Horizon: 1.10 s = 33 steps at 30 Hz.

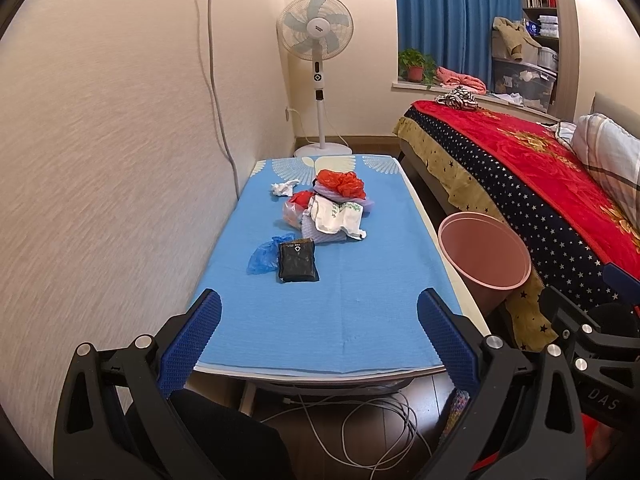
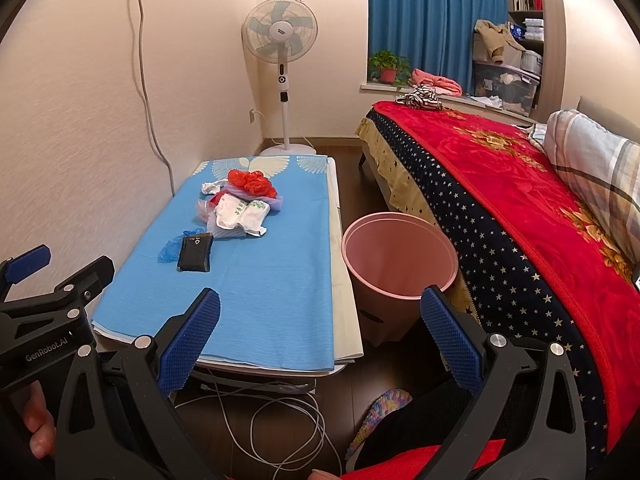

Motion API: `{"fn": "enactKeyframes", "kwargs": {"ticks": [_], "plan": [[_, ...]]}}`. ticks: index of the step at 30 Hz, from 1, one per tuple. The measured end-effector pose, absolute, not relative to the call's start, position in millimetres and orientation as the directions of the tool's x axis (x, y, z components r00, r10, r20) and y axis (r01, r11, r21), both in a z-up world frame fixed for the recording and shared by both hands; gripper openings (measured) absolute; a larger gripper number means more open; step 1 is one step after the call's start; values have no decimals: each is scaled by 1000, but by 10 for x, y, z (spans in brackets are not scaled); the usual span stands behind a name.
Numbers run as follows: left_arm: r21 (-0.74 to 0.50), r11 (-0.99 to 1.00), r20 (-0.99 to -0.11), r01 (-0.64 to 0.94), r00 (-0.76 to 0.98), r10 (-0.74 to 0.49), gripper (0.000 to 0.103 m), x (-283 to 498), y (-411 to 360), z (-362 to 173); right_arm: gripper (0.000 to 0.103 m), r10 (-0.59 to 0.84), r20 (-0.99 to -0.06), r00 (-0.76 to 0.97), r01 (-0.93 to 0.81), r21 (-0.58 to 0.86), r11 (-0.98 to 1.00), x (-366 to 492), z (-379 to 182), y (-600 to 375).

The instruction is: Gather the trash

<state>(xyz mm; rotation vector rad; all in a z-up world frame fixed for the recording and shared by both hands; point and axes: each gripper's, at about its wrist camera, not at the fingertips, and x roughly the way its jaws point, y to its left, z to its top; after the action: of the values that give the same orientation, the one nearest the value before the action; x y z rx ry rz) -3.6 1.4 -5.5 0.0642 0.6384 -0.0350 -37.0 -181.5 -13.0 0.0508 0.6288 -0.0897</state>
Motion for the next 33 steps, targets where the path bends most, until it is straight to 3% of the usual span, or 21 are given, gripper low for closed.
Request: {"fn": "enactKeyframes", "kwargs": {"ticks": [25,33], "plan": [[50,997,-597,55,802,-14,95,-8,14,-47,98,-65,-590,805,98,25,995,-360,-130,-1821],[66,997,-583,42,812,5,95,180,145,0,98,-53,-569,821,82,27,996,-8,-154,-1833]]}}
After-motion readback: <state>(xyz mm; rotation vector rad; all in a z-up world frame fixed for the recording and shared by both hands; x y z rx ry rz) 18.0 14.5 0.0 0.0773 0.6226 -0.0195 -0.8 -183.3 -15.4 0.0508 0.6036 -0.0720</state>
